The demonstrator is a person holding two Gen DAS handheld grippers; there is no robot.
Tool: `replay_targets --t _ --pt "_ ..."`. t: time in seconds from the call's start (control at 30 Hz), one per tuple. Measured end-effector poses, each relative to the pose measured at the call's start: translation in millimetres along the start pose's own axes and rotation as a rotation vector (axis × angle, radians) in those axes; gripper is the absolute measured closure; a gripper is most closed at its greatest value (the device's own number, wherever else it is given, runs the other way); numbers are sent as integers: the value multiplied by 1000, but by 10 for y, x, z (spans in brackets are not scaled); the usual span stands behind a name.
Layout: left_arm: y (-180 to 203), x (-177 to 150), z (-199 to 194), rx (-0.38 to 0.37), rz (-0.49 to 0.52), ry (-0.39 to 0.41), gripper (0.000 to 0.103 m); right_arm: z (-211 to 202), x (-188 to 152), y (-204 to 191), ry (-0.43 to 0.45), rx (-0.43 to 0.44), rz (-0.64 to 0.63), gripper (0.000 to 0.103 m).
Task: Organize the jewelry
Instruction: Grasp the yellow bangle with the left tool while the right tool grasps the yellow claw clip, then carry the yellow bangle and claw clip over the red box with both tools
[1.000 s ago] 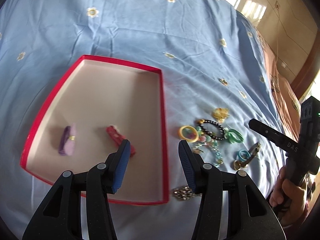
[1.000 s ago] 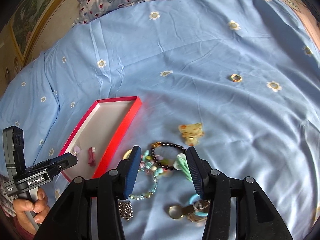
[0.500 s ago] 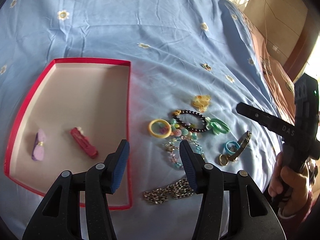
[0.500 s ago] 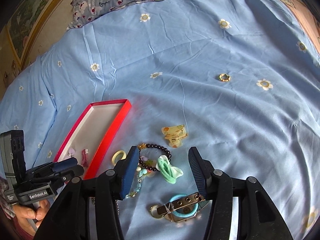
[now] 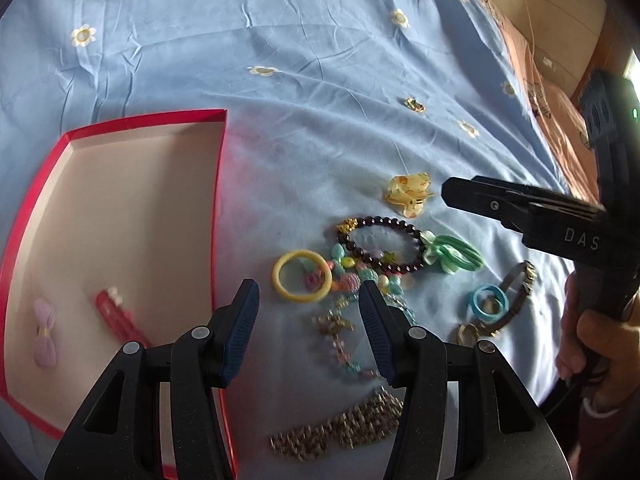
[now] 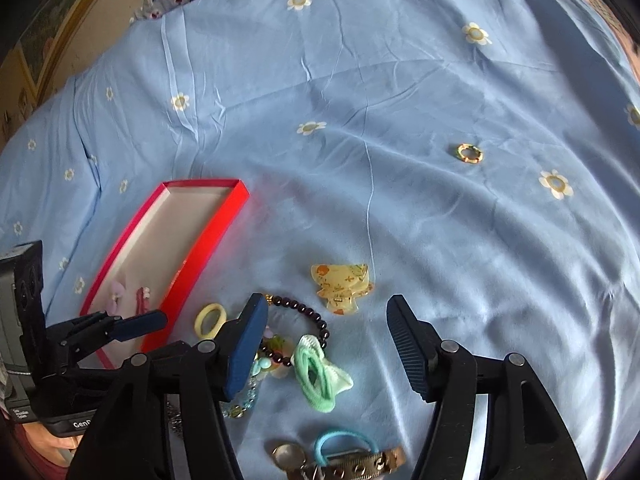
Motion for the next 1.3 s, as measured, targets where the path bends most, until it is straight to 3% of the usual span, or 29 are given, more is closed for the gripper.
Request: replay_targets --t 0.13,0.2,0.37,0.47,0.53,0.9,1.3 --pt "-9 21 179 9 14 -37 53 174 71 -51 -45 -28 -48 39" --pt "-21 8 250 9 18 -53 59 272 89 -75 -74 -37 -72 39" --pt "-57 4 285 -13 8 -55 86 477 84 -105 -118 -83 -118 42" --pt "-81 4 264 -34 -6 -48 92 510 83 -72 -111 -84 -103 73" --pt "-96 5 241 -46 -12 -42 96 463 74 -43 -88 -78 -86 79" --pt "-123 -33 -37 -76 -36 27 98 86 -1 -28 15 -2 -20 79" --pt "-355 -130 -405 -61 -100 100 98 -120 -78 -384 48 88 -26 79"
Point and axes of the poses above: each gripper's, at about its wrist camera, not at the fingertips, and z roughly the way its jaws point, y to its right, x to its top, the point moved 1 cm from there along z, roughly the way its jaws point, and after that the axes turned 5 degrees about -x, right-handed, at the moved point
